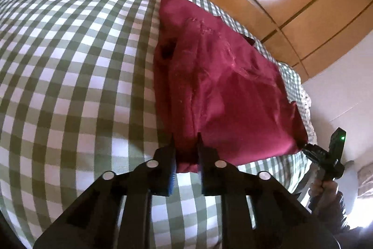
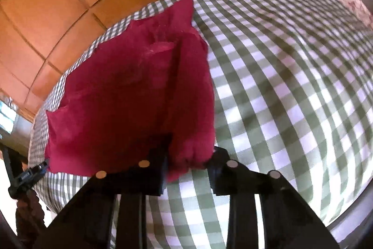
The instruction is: Fold small clothes
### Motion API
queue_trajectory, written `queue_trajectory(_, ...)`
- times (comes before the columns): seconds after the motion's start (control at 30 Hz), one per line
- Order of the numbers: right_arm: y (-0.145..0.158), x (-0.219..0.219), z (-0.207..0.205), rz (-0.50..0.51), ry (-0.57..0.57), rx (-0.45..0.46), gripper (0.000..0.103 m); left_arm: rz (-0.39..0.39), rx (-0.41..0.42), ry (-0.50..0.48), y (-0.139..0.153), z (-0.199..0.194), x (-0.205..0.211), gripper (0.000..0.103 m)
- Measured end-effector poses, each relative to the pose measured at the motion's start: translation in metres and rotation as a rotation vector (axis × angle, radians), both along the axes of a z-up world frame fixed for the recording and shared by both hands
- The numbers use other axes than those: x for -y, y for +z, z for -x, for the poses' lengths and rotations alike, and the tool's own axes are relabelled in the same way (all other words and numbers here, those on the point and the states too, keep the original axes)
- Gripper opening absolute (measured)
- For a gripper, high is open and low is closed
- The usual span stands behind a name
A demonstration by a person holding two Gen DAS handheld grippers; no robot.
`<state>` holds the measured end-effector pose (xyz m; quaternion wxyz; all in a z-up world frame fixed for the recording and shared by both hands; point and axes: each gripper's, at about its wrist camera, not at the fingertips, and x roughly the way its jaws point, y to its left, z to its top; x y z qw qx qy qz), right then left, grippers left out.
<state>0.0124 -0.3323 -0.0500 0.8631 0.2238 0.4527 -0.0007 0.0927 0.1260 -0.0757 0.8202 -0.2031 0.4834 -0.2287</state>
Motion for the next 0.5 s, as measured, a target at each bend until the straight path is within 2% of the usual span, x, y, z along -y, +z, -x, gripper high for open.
queue_trajectory(0.2,0.002,0.009,0.034,-0.097,0.032,-0.024,0.023,0.037,-0.01,-0.02,0.003,0.032,-0.014,0.011)
queue_trajectory(0.43,-0.001,0.0,0.088,-0.068,0.13,-0.114,0.024,0.06,-0.084,-0.043,-0.007,0.104,-0.028,0.011)
queue_trajectory(0.5,0.004,-0.001,0.091,-0.011,0.13,-0.114,0.042,0.016,-0.091,-0.04,-0.005,0.115,-0.03,0.014)
